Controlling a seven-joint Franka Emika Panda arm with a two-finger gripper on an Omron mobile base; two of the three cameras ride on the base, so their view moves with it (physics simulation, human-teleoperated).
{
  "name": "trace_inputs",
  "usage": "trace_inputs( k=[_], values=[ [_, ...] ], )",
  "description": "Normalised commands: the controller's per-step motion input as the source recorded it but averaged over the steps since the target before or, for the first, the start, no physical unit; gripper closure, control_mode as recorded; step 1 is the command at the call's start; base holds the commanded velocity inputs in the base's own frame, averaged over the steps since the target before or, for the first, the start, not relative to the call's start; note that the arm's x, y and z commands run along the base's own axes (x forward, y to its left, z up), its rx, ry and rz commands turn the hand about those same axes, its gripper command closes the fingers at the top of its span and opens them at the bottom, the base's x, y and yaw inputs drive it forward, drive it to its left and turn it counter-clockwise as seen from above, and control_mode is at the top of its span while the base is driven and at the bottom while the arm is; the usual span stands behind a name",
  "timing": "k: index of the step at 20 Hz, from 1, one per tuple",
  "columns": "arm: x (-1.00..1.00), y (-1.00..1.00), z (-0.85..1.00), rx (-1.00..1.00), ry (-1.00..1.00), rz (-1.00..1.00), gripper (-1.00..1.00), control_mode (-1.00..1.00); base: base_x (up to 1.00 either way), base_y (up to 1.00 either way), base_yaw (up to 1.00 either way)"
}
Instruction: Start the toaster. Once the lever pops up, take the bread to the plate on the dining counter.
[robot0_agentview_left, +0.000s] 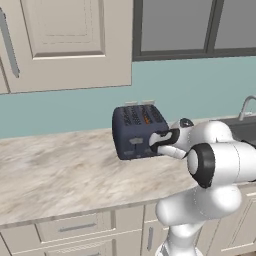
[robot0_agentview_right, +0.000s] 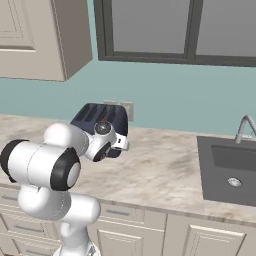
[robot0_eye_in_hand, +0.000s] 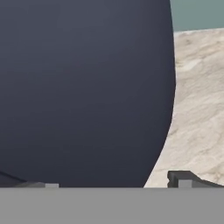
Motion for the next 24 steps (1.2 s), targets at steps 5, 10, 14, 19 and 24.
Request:
trace_inputs(
  k=[5,10,14,19,24],
  values=[
    [-0.69,0.22,0.06,-0.05,-0.09,0.04,-1.0,-1.0,0.0,0.0,0.0],
    [-0.32,0.31,-0.06,-0.06,-0.01,0.05,-1.0,-1.0,0.0,0.0,0.0],
    [-0.11,0.19,0.06,0.0,0.0,0.02,-1.0,-1.0,0.0,0.0,0.0],
    [0.33,0.22,-0.11,0.0,0.0,0.03,-1.0,-1.0,0.0,0.0,0.0],
    [0.14,0.0,0.25,0.1,0.13,0.08,-1.0,-1.0,0.0,0.0,0.0]
  ],
)
